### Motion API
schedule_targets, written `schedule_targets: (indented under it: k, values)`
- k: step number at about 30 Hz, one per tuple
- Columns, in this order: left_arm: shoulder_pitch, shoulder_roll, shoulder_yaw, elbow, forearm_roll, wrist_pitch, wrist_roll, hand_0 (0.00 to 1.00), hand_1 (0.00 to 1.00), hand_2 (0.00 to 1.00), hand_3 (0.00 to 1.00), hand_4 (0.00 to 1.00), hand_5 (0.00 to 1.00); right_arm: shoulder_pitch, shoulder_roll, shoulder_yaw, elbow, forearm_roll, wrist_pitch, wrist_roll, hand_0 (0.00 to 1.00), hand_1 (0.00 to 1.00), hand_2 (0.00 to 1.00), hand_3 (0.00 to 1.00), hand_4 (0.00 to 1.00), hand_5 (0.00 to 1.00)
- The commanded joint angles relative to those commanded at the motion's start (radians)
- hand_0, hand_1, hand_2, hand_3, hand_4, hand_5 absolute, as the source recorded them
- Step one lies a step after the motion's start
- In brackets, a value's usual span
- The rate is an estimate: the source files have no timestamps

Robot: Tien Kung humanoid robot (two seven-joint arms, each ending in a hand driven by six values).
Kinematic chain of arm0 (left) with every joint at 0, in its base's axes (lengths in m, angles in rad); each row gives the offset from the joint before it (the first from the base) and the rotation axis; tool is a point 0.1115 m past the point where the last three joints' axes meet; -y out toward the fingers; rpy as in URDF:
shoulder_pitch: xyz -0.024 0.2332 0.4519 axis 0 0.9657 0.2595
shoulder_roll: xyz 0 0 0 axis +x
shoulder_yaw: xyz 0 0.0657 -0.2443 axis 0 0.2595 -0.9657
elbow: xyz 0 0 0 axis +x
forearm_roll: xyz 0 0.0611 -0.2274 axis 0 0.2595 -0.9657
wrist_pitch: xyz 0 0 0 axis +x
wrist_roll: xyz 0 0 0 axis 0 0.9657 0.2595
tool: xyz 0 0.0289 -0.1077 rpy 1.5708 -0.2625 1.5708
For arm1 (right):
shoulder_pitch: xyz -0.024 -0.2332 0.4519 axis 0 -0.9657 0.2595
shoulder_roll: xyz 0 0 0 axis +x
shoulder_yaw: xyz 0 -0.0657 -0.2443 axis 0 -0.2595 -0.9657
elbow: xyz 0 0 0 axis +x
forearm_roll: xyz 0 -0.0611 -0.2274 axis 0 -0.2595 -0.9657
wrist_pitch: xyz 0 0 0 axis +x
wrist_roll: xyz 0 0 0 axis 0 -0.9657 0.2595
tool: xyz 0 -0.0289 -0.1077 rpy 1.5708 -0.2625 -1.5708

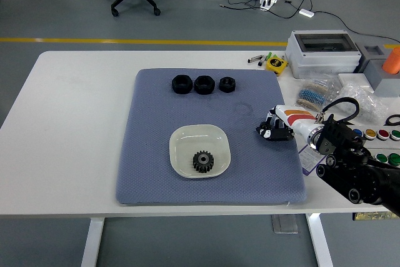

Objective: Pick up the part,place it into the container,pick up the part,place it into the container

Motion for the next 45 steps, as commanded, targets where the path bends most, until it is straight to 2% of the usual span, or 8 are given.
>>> schedule_targets:
  k: [14,18,23,24,29,30,39,45]
  values:
    - [0.003,0.0,-0.002,0.001,0.001,0.0,-0.001,0.727,0.699,0.7,0.591,0.64,0.628,-0.002,-0.021,0.024,0.026,-0.034,0.002,0.005,0.002,0.067,0.208,0.319,0.674,0.563]
    - [0.003,0.001,0.001,0.001,0.0,0.0,-0.001,0.725,0.698,0.699,0.59,0.64,0.628,-0.005,-0.035,0.045,0.053,-0.096,0.015,0.006,0.002,0.043,0.187,0.277,0.663,0.568]
    - [0.004,0.002,0.001,0.001,-0.001,0.0,-0.002,0.725,0.698,0.699,0.59,0.64,0.628,-0.006,-0.053,0.07,0.099,-0.176,0.022,0.011,0.002,0.043,0.187,0.277,0.663,0.568]
    - [0.004,0.002,0.001,0.001,-0.001,0.0,-0.002,0.725,0.697,0.698,0.59,0.64,0.628,-0.006,-0.055,0.073,0.104,-0.183,0.023,0.012,0.002,0.021,0.155,0.24,0.629,0.526]
    - [0.005,0.003,0.001,0.001,-0.002,-0.001,-0.002,0.725,0.697,0.698,0.59,0.64,0.628,-0.004,-0.067,0.091,0.144,-0.218,0.033,0.014,0.002,0.021,0.155,0.24,0.629,0.526]
    - [0.005,0.003,0.002,0.001,-0.002,-0.001,-0.002,0.724,0.696,0.699,0.59,0.64,0.629,-0.004,-0.07,0.095,0.156,-0.227,0.035,0.013,0.002,0.009,0.131,0.21,0.627,0.516]
    - [0.005,0.004,0.002,0.001,-0.002,-0.001,-0.003,0.725,0.697,0.699,0.59,0.64,0.629,-0.009,-0.089,0.125,0.281,-0.276,0.038,0.024,0.002,0.002,0.11,0.19,0.619,0.516]
    - [0.006,0.006,-0.002,0.002,0.003,-0.002,-0.003,0.726,0.696,0.697,0.589,0.641,0.632,-0.016,-0.104,0.132,0.432,-0.32,0.037,0.019,0.002,0.002,0.104,0.186,0.623,0.507]
